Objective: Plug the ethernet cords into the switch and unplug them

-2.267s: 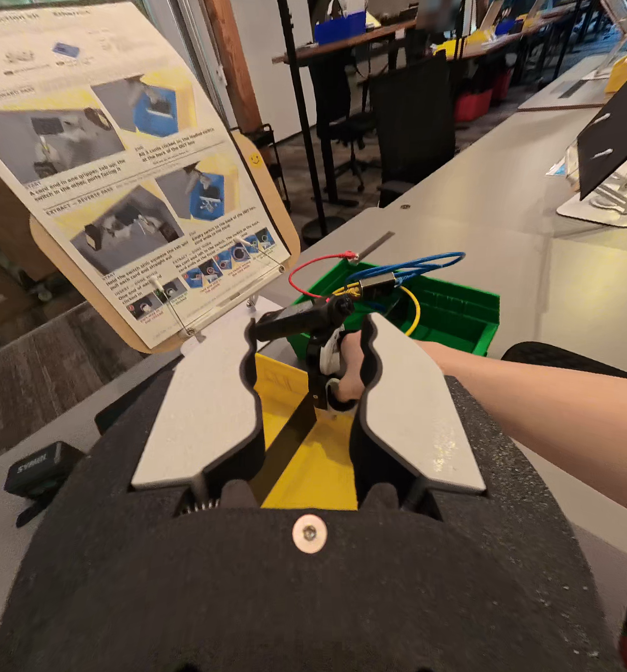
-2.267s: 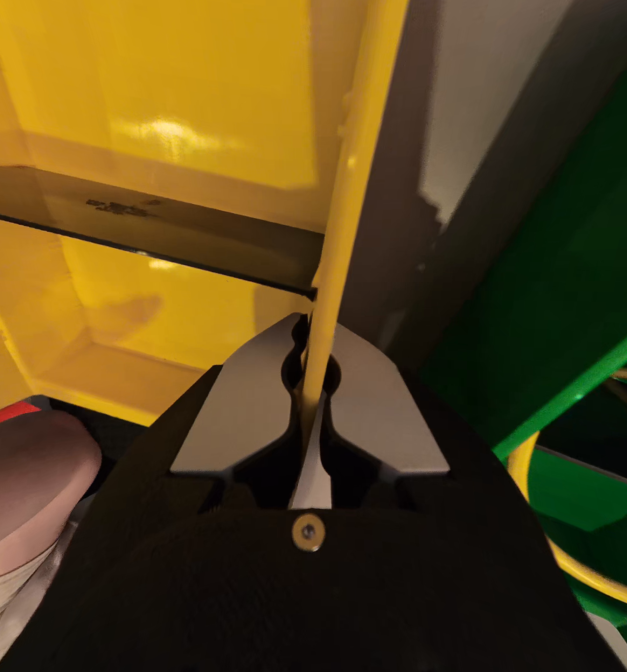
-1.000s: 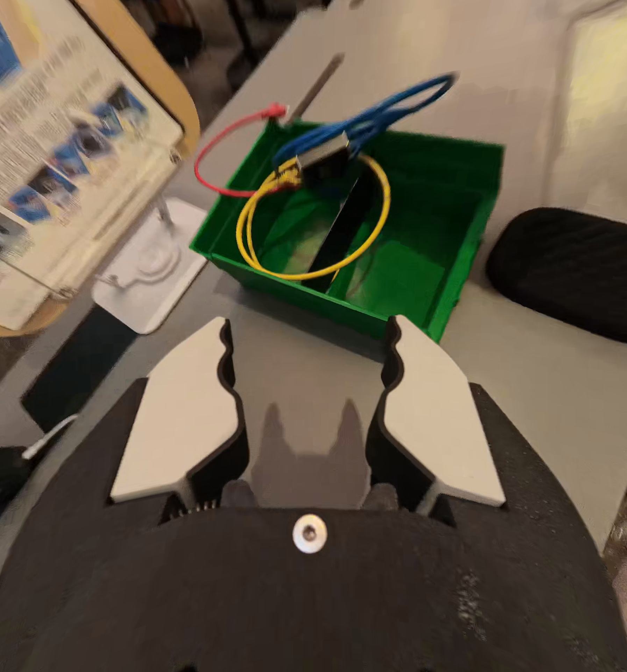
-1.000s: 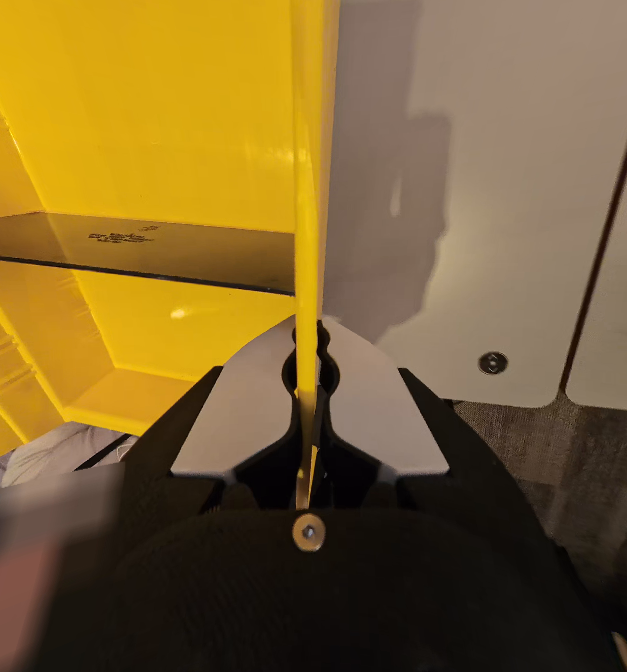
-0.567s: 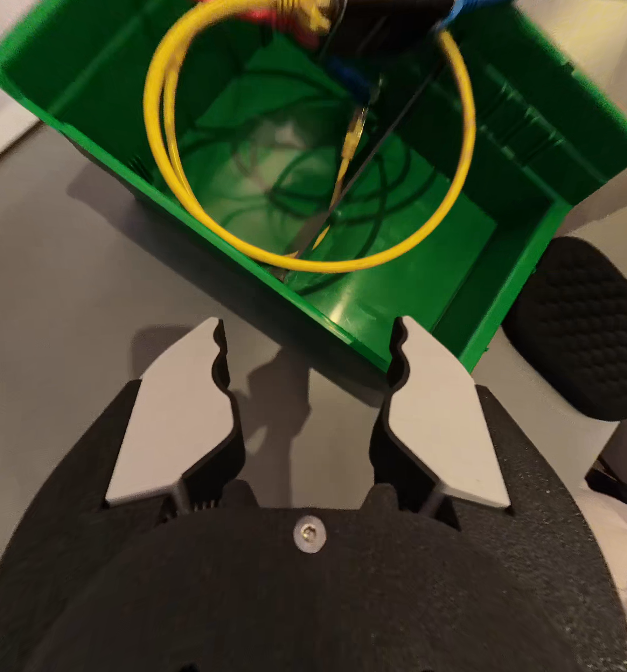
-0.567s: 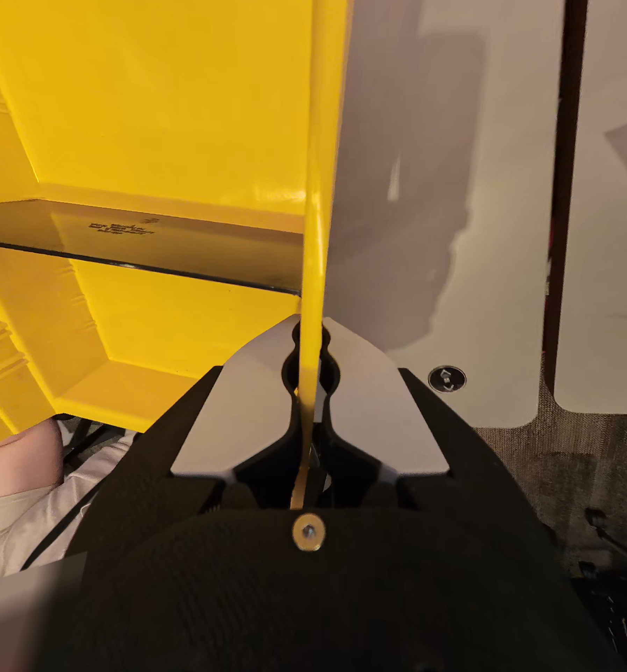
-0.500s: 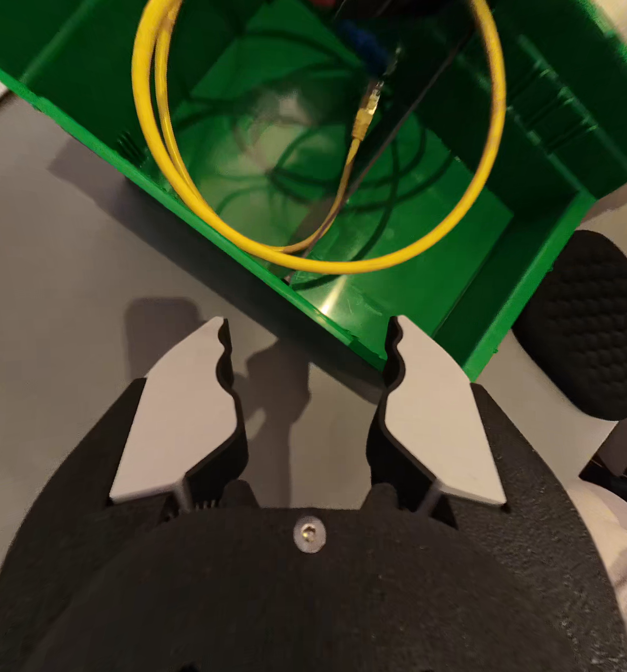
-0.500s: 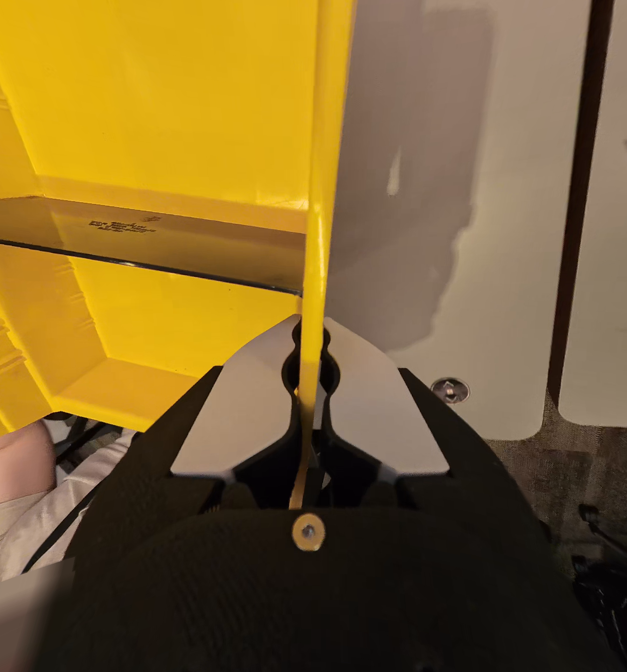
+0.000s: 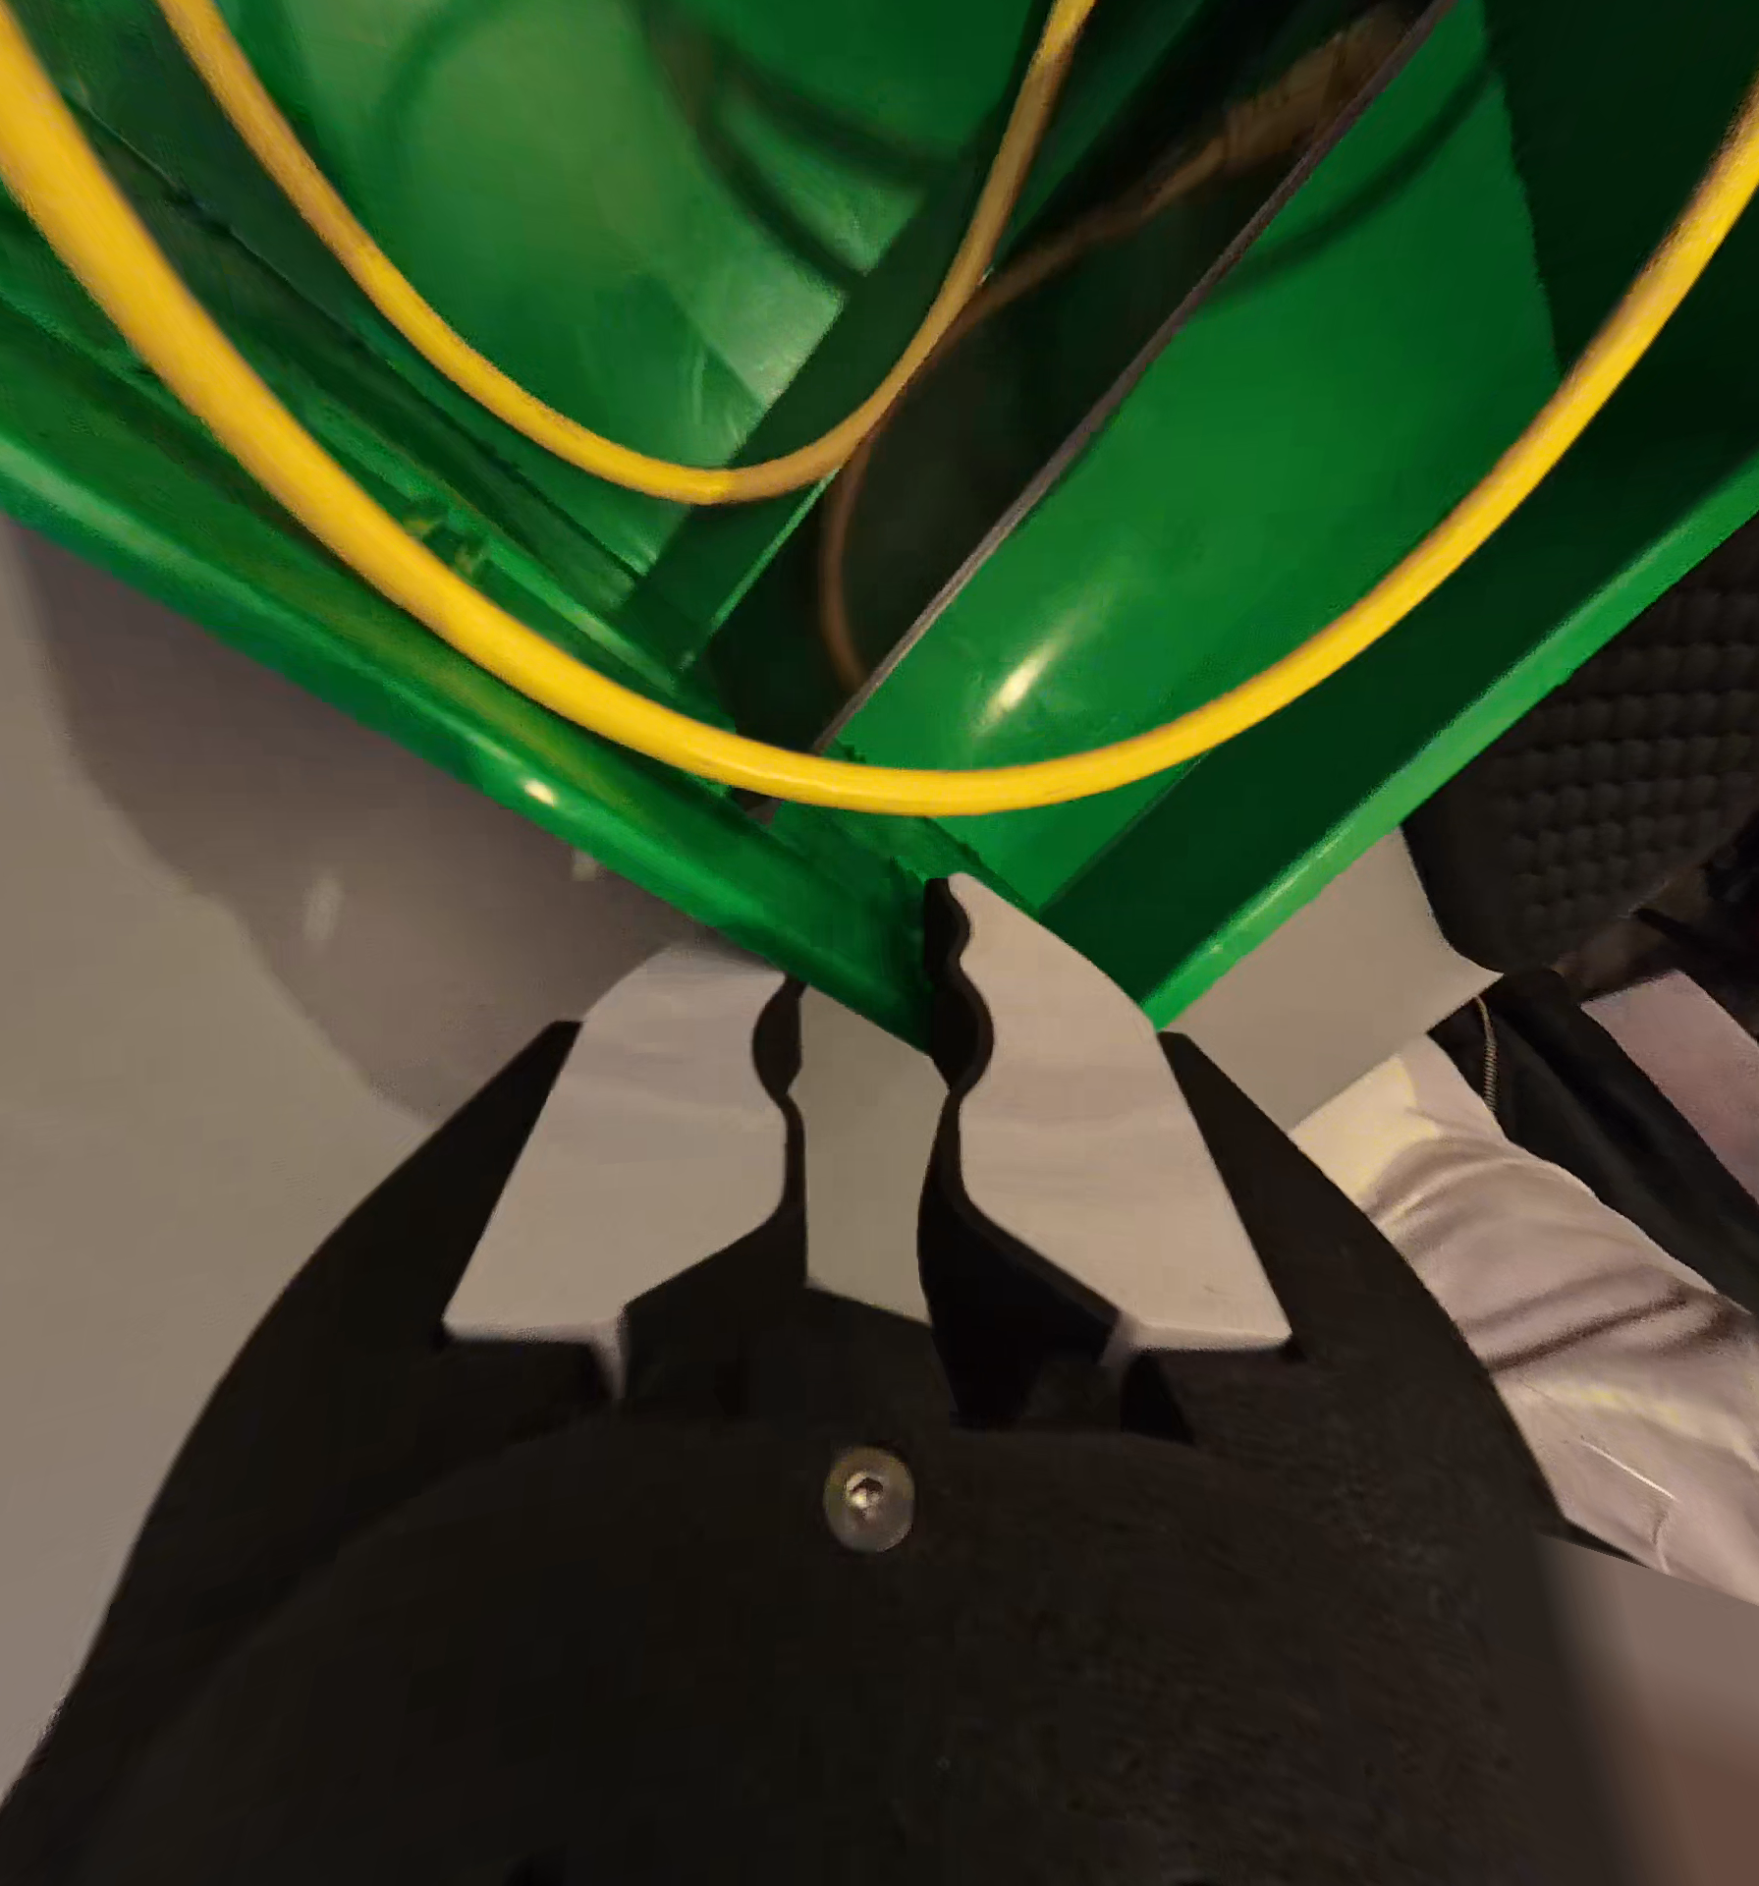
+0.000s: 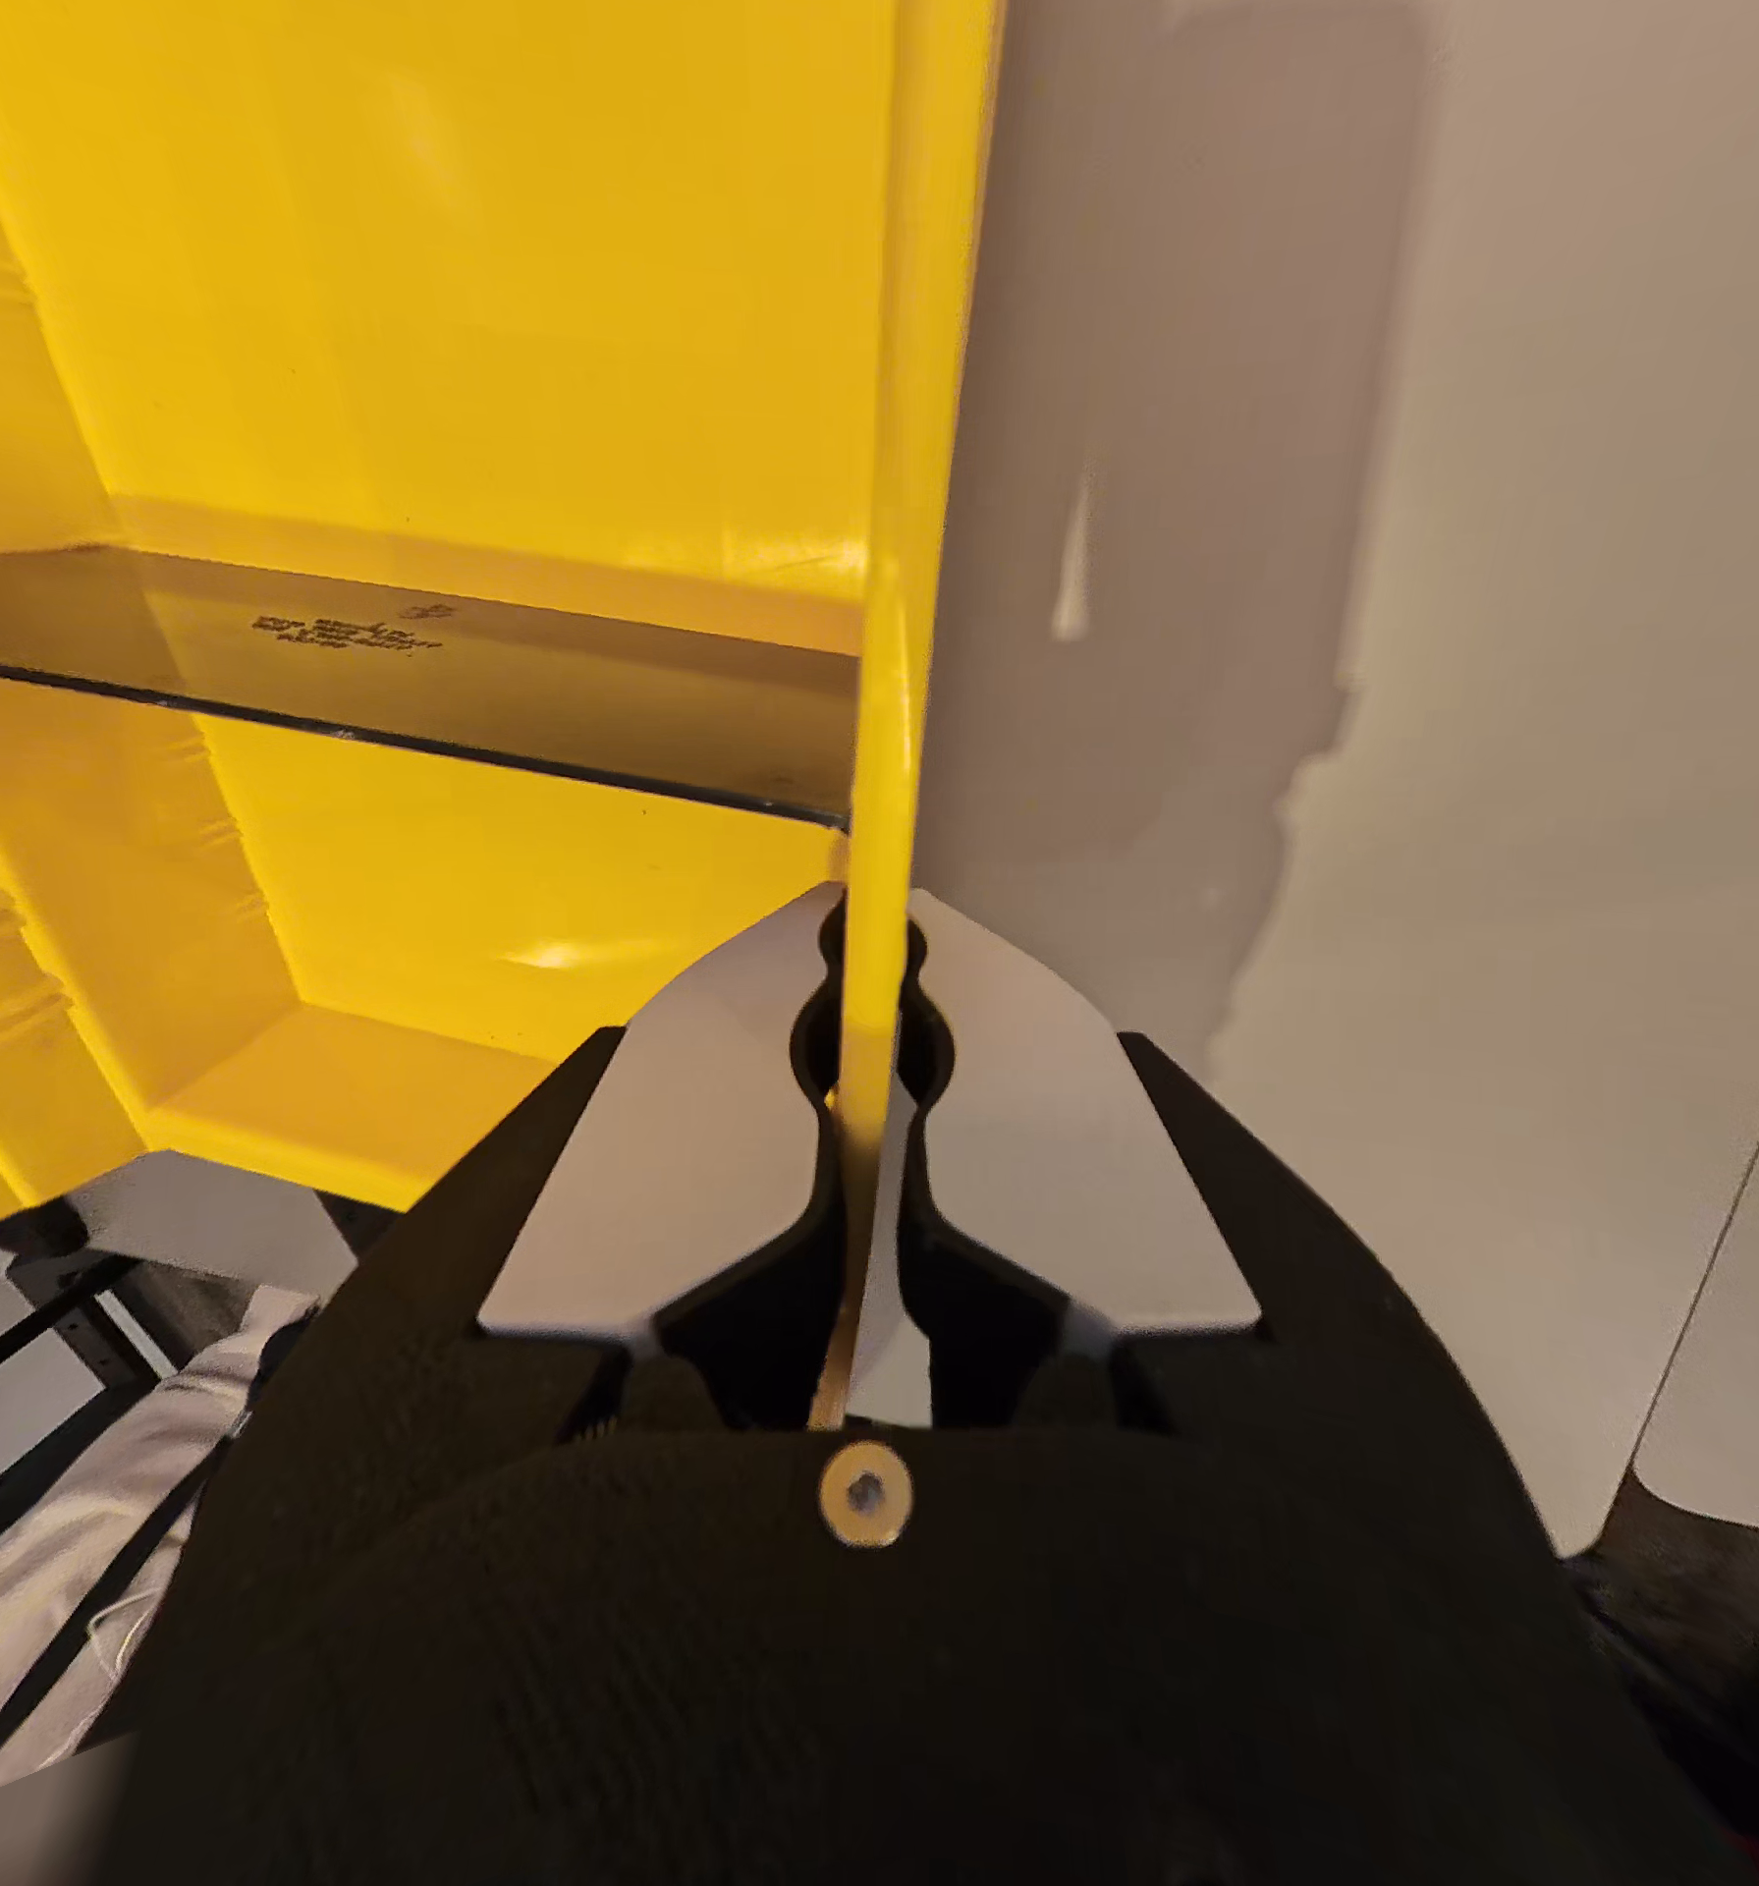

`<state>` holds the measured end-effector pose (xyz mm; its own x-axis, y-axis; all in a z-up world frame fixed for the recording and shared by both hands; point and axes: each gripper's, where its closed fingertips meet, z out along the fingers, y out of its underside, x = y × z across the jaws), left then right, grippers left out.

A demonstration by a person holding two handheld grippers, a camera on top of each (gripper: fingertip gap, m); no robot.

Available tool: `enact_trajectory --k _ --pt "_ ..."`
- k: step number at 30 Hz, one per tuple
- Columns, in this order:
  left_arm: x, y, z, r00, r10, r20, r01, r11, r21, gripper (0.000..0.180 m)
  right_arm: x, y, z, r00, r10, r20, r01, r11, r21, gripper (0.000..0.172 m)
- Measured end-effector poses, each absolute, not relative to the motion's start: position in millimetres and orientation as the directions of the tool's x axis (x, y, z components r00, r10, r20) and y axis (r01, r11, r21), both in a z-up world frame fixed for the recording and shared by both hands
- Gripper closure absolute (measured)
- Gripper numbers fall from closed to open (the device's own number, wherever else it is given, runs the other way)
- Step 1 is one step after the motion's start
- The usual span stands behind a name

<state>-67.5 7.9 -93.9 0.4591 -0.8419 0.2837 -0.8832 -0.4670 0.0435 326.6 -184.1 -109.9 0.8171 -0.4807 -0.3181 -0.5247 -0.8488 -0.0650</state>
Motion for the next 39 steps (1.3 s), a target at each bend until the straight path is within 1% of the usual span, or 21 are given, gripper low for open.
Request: enact_trajectory --k 2,5,8,11,15,17,19,24,29,33,34,39 --pt "-70 10 -94 0.475 -0.838 0.268 -0.879 -0.468 0.094 0.161 326 -180 -111 0.825 -0.475 -0.308 -0.522 -0.849 -0.088 0.165" --pt "-78 21 -95 0.498 -0.831 0.248 -0.867 -0.487 0.108 0.165 325 -177 -112 0.827 -0.469 -0.311 -0.521 -0.847 -0.109 0.165" --pt "-87 35 -94 0.532 -0.788 0.309 -0.836 -0.546 0.046 0.172 320 -176 -117 0.835 -0.449 -0.319 -0.5 -0.86 -0.098 0.165" --pt "-105 54 -93 0.566 -0.725 0.392 -0.782 -0.623 -0.023 0.171 315 -174 -123 0.847 -0.435 -0.307 -0.48 -0.873 -0.088 0.165" --pt "-147 76 -91 0.602 -0.623 0.5 -0.709 -0.705 -0.025 0.166 302 -163 -128 0.846 -0.432 -0.312 -0.474 -0.878 -0.068 0.162" --pt "-170 91 -90 0.624 -0.585 0.518 -0.667 -0.744 -0.036 0.165 297 -157 -127 0.865 -0.419 -0.276 -0.451 -0.891 -0.062 0.162" --pt "-196 109 -90 0.651 -0.565 0.508 -0.628 -0.776 -0.059 0.164 291 -150 -128 0.883 -0.407 -0.234 -0.429 -0.902 -0.051 0.165" --pt "-267 148 -89 0.733 -0.525 0.433 -0.527 -0.84 -0.126 0.167 273 -124 -128 0.888 -0.409 -0.21 -0.427 -0.903 -0.049 0.165" --pt "-329 161 -89 0.799 -0.455 0.392 -0.435 -0.889 -0.145 0.17 250 -105 -127 0.895 -0.395 -0.208 -0.41 -0.911 -0.036 0.165" --pt "-359 160 -89 0.828 -0.382 0.41 -0.349 -0.924 -0.155 0.169 235 -97 -127 0.91 -0.361 -0.203 -0.375 -0.926 -0.034 0.166" --pt "-364 159 -89 0.834 -0.372 0.408 -0.338 -0.928 -0.155 0.169 233 -97 -127 0.916 -0.349 -0.2 -0.362 -0.931 -0.034 0.166" --pt "-385 139 -90 0.837 -0.426 0.345 -0.404 -0.904 -0.136 0.171 229 -102 -127 0.917 -0.341 -0.207 -0.355 -0.934 -0.032 0.165"
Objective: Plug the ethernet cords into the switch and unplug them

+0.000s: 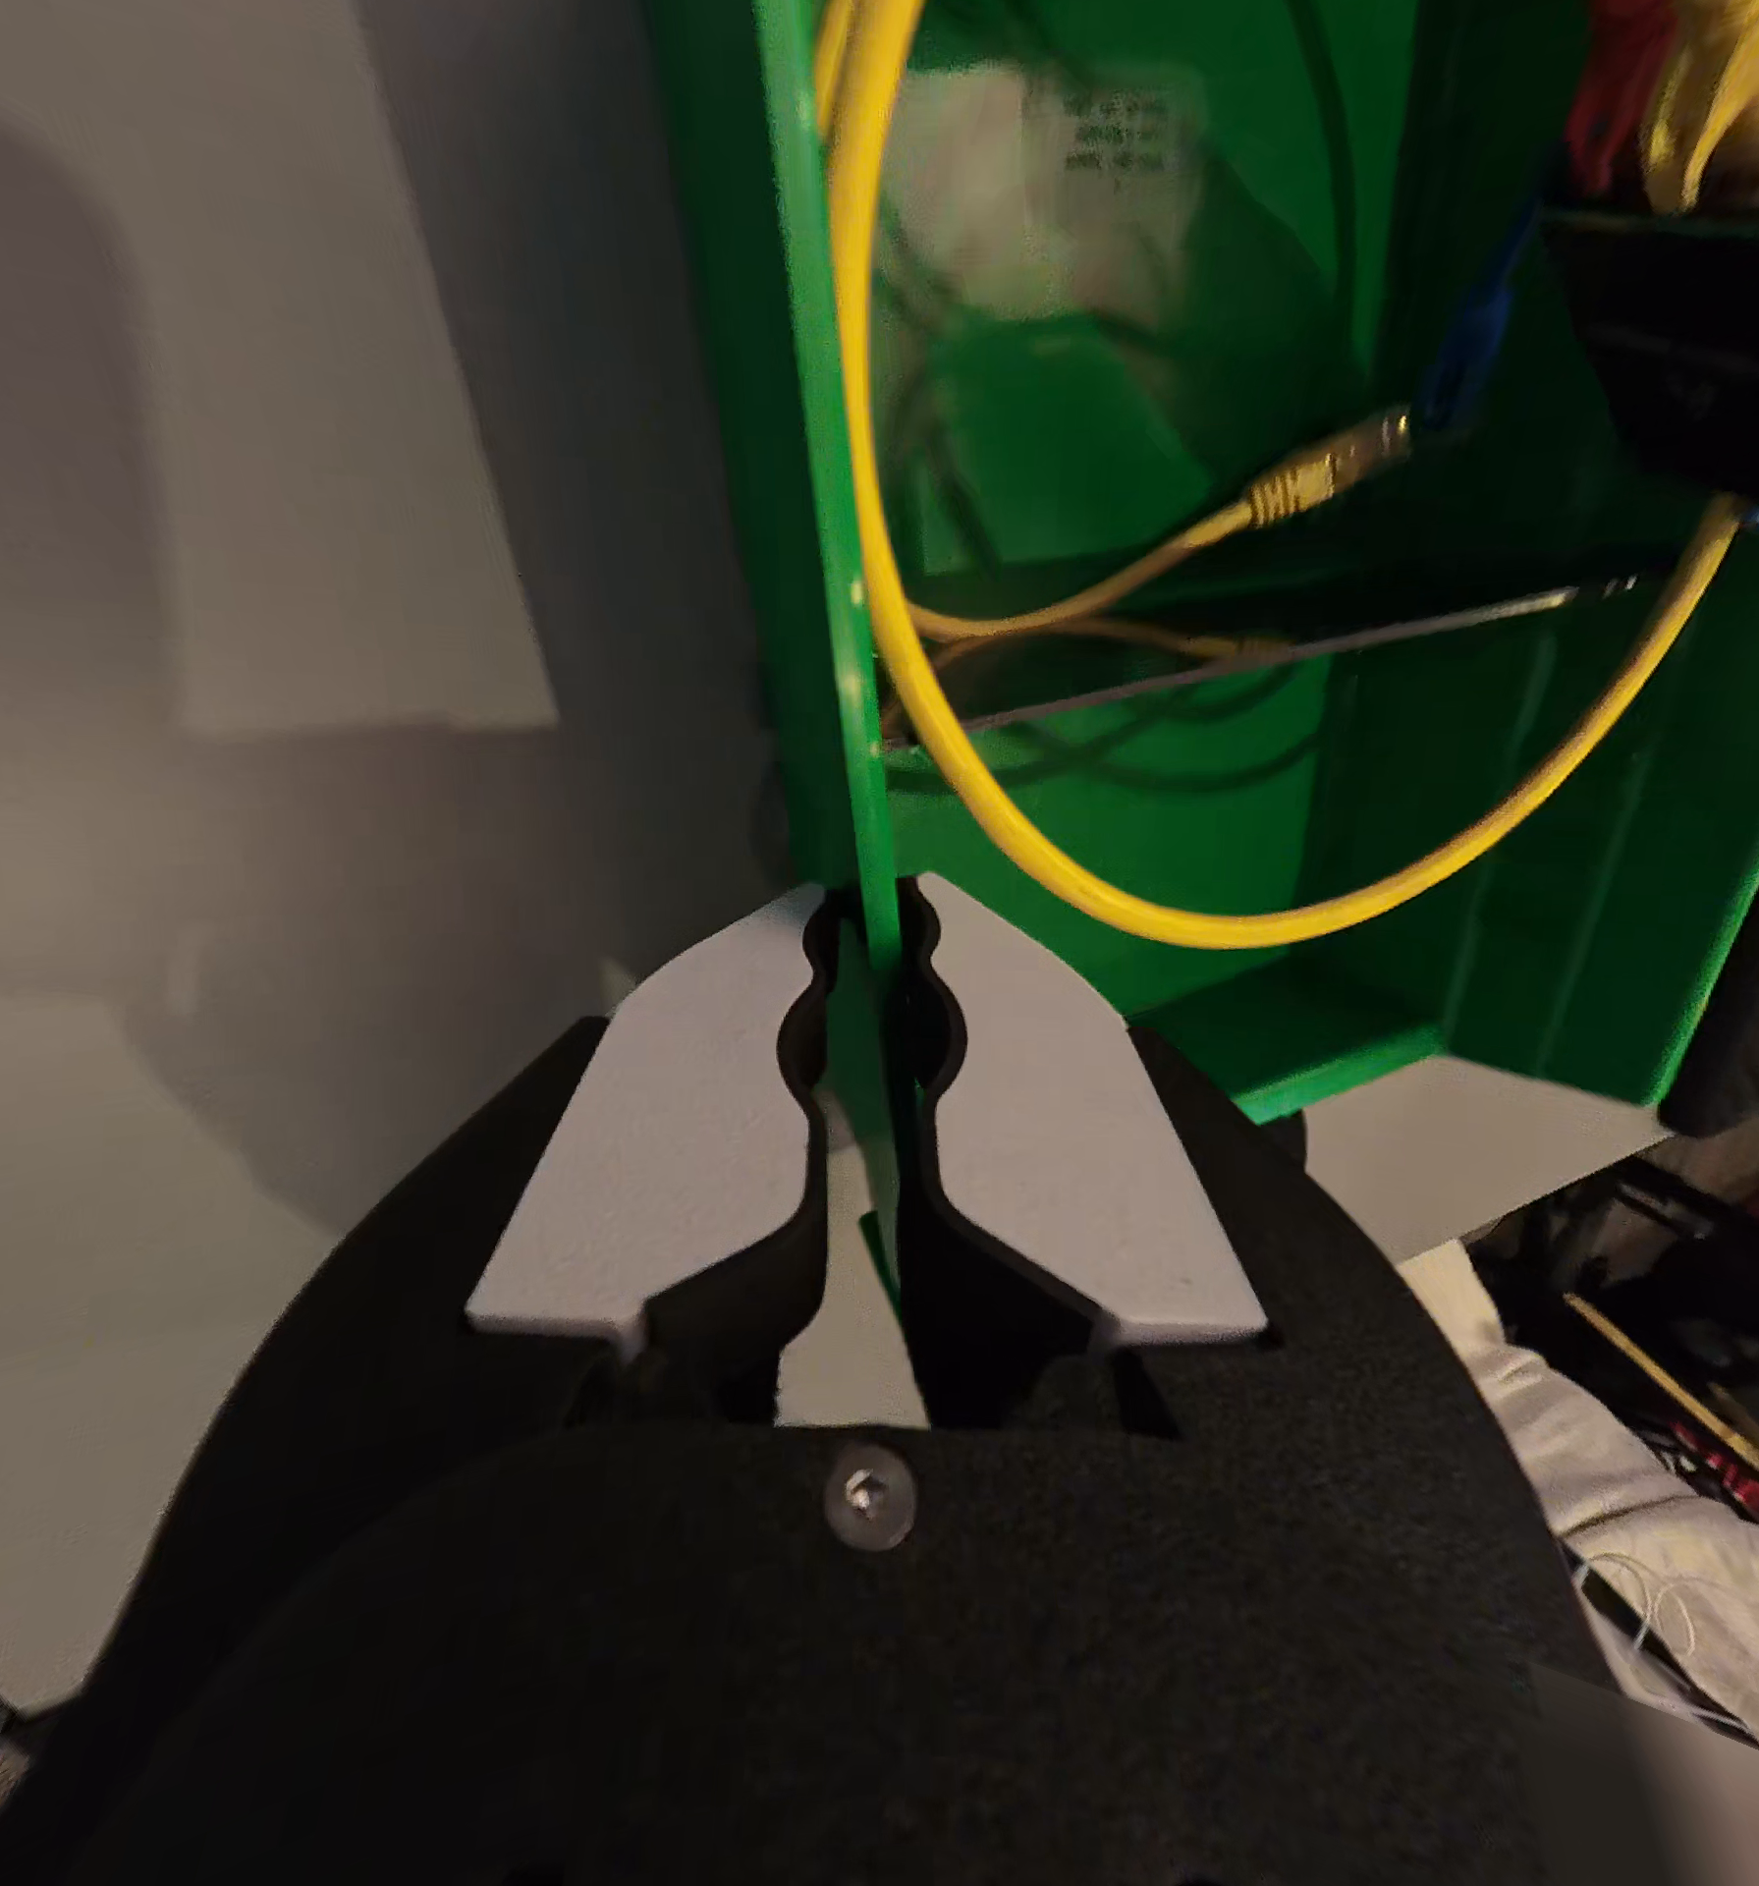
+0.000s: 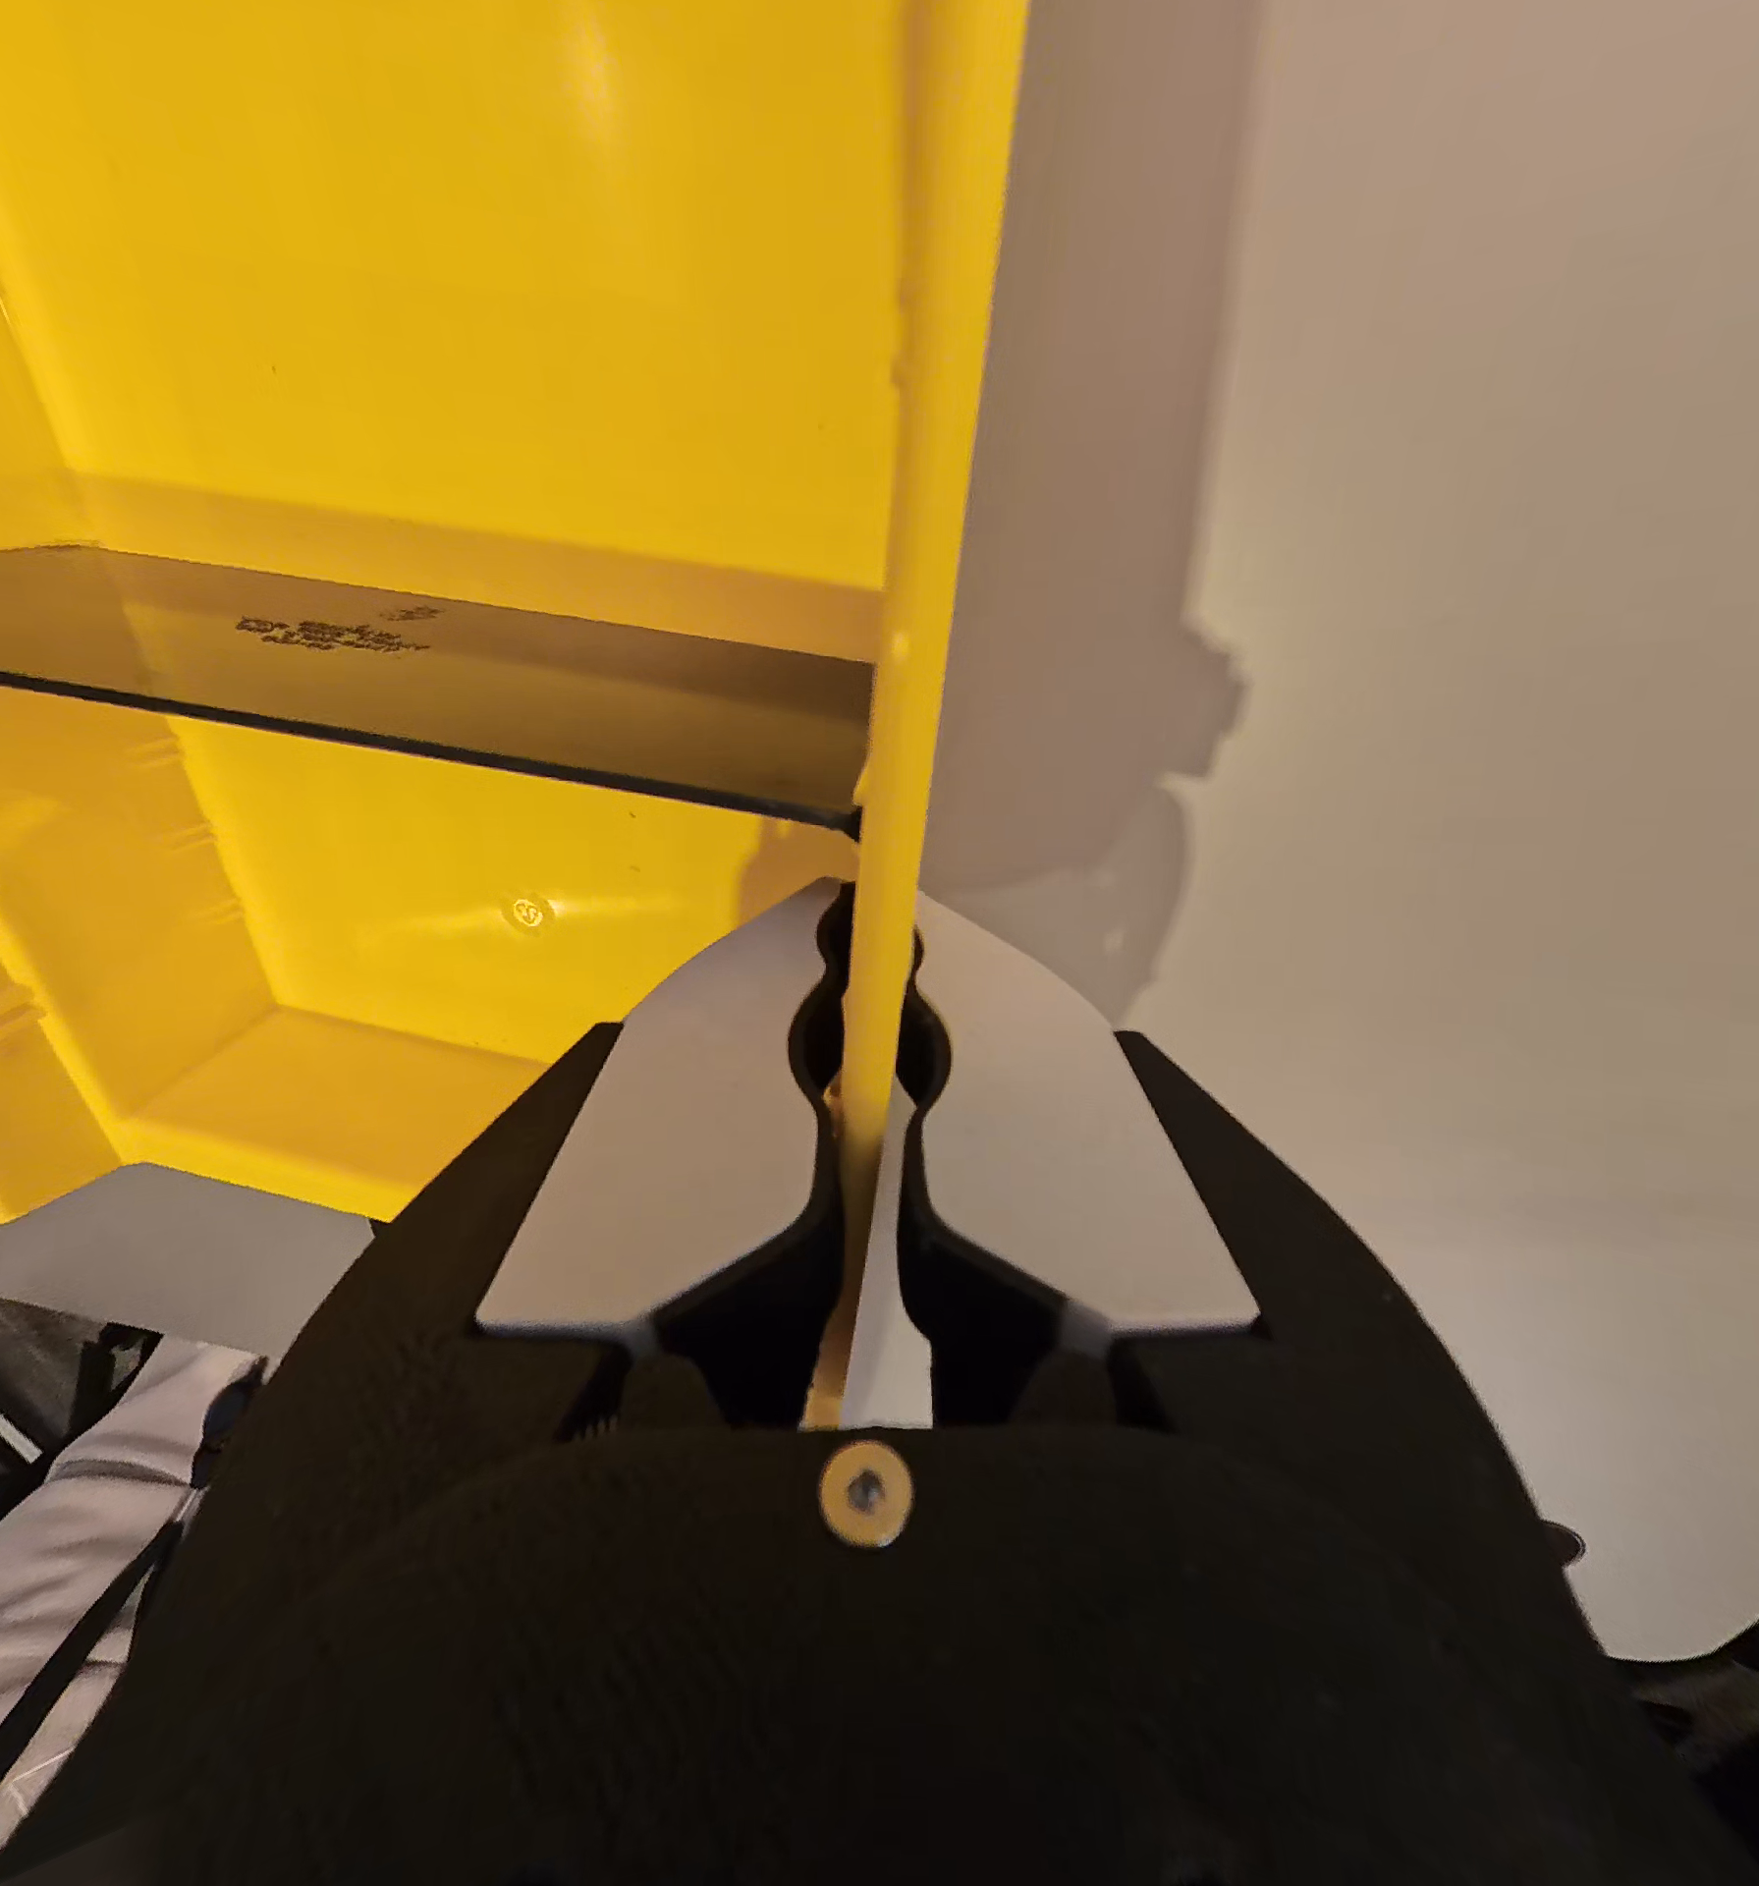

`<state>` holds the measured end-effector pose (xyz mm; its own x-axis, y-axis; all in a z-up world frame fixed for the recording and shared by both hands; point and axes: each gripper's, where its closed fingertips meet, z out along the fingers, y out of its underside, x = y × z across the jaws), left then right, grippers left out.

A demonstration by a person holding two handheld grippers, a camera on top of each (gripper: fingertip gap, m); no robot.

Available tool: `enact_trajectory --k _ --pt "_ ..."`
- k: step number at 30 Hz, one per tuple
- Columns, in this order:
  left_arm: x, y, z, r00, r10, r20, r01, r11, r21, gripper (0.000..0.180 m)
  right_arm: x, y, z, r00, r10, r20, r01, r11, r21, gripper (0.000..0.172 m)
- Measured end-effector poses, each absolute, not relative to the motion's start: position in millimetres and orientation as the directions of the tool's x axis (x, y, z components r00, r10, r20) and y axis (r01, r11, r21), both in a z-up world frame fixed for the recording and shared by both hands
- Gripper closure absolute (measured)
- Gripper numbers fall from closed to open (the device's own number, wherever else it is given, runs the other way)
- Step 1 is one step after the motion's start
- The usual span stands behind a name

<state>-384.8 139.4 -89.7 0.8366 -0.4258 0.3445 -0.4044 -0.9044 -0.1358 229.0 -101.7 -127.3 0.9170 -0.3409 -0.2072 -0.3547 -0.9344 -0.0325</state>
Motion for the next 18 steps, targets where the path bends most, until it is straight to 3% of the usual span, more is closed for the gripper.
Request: enact_trajectory --k 12,18 --pt "-400 136 -92 0.847 -0.471 0.246 -0.448 -0.882 -0.147 0.176 236 -108 -127 0.901 -0.382 -0.207 -0.397 -0.917 -0.034 0.165" --pt "-398 136 -90 0.833 -0.338 0.437 -0.314 -0.941 -0.13 0.167 244 -106 -127 0.903 -0.376 -0.207 -0.39 -0.92 -0.031 0.165"
